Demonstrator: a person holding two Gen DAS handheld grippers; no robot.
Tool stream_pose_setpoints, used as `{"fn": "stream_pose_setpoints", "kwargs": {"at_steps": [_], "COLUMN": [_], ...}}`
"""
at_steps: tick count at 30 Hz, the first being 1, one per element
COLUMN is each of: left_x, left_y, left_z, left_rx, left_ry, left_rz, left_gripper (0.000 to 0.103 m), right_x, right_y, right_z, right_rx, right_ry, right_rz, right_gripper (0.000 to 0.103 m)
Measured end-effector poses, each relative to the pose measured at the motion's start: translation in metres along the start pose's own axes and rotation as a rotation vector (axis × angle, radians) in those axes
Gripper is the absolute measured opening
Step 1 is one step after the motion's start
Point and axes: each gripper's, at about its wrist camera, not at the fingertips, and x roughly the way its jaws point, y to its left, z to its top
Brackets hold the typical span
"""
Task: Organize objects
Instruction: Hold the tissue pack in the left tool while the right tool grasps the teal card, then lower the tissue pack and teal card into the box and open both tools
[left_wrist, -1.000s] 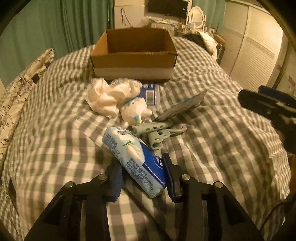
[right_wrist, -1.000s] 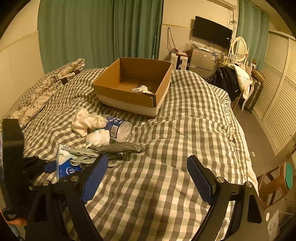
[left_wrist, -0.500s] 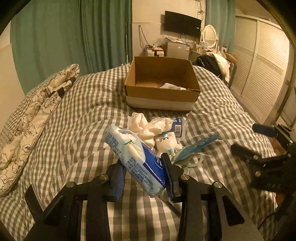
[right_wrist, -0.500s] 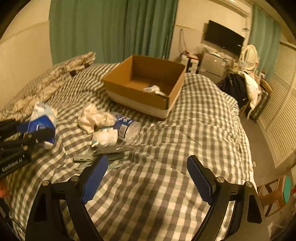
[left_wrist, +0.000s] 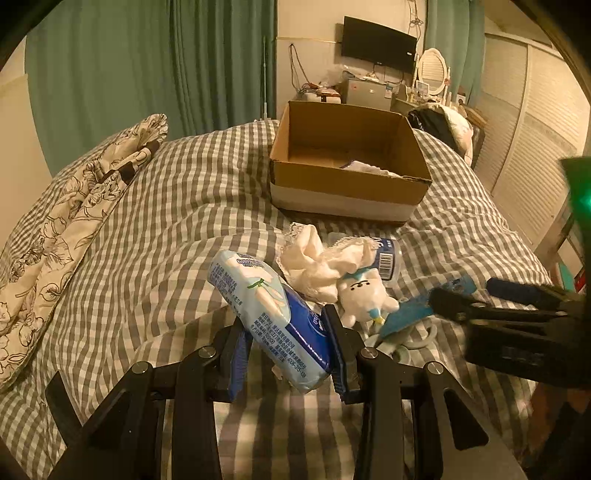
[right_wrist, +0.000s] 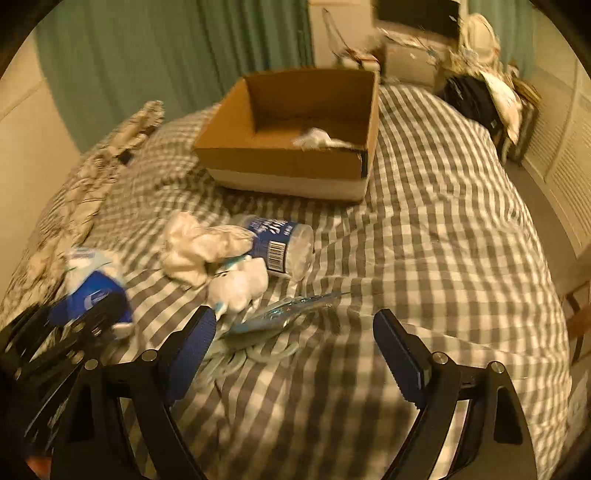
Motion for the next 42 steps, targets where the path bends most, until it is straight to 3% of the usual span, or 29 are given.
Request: {"fn": "stream_pose_setpoints", "kwargs": {"at_steps": [2, 7, 10, 15, 23, 30, 38, 42], "left_x": [0.003, 0.007, 0.004, -0.007, -0.033, -0.039, 0.002, 0.035], "left_y": [0.003, 0.009, 0.01, 0.011, -0.002, -0.023, -0.037, -0.042], "left_z": [0.0, 0.0, 0.001, 0.005, 0.039, 0.098, 0.169, 0.199], "left_rx": [-0.005, -0.02, -0.023, -0.035, -0.012, 0.042, 0.048, 0.055], "left_ry": [0.004, 0.013, 0.003, -0.021, -0.098, -0.186, -0.223, -0.228], "left_rz": [-0.008, -0.025, -0.034, -0.046, -0.103, -0.109, -0.103, -0.106], "left_gripper": [0.037, 0.037, 0.037, 0.037, 0.037, 0.037, 0.037, 0.037], "right_x": [0.014, 0.023, 0.012, -0.015, -0.074, -0.119, -0.125, -0.108], "right_y": [0.0, 0.001, 0.006, 0.011, 0.017, 0.01, -0.003, -0.007], "right_z": [0.0, -0.001, 0.0, 0.0, 0.014, 0.06, 0.13, 0.169], "right_rx": [0.019, 0.014, -0.032, -0.09, -0.159, -0.188, -0.204, -0.206], "right_ry": [0.03, 0.042, 0.003, -0.068, -0.213, -0.363, -0.475, -0.505], "right_rz": [-0.014, -0.003, -0.015, -0.004, 0.037, 0.044, 0.044, 0.045], "right_gripper": [0.081, 0.037, 0.022, 0.008, 0.008, 0.008, 0.008, 0.008]}}
